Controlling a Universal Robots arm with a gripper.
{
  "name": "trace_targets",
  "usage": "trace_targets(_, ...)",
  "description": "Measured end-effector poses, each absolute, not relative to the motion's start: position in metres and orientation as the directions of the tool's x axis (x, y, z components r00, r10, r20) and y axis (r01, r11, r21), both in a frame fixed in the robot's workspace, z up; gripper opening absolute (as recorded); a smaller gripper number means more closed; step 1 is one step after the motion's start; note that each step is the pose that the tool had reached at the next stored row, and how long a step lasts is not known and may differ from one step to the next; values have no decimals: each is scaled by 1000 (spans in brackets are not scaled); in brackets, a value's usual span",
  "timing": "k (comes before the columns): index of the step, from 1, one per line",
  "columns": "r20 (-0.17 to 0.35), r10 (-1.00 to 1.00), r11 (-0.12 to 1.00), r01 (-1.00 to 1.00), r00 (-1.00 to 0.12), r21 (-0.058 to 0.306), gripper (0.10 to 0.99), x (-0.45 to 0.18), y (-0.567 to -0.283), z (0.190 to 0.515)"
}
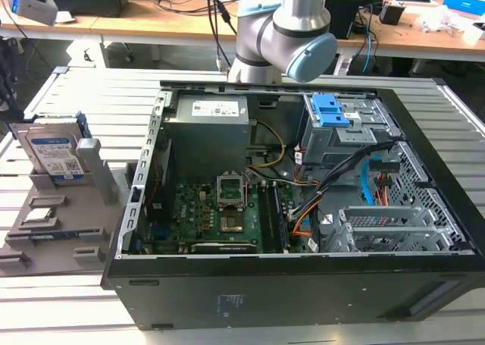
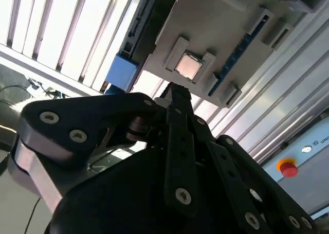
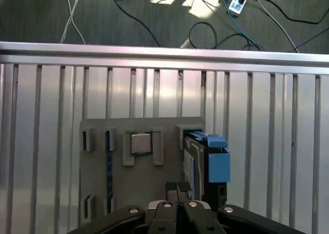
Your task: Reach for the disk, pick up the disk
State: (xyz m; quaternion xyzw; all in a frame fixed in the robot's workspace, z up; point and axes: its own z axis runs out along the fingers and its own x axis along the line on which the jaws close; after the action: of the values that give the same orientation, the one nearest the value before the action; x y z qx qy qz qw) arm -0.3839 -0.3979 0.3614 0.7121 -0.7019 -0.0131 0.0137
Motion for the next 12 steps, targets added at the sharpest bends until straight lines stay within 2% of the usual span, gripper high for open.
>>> trace_targets(12,1,-978,210,-977,-210,38,106,-384,-398,361)
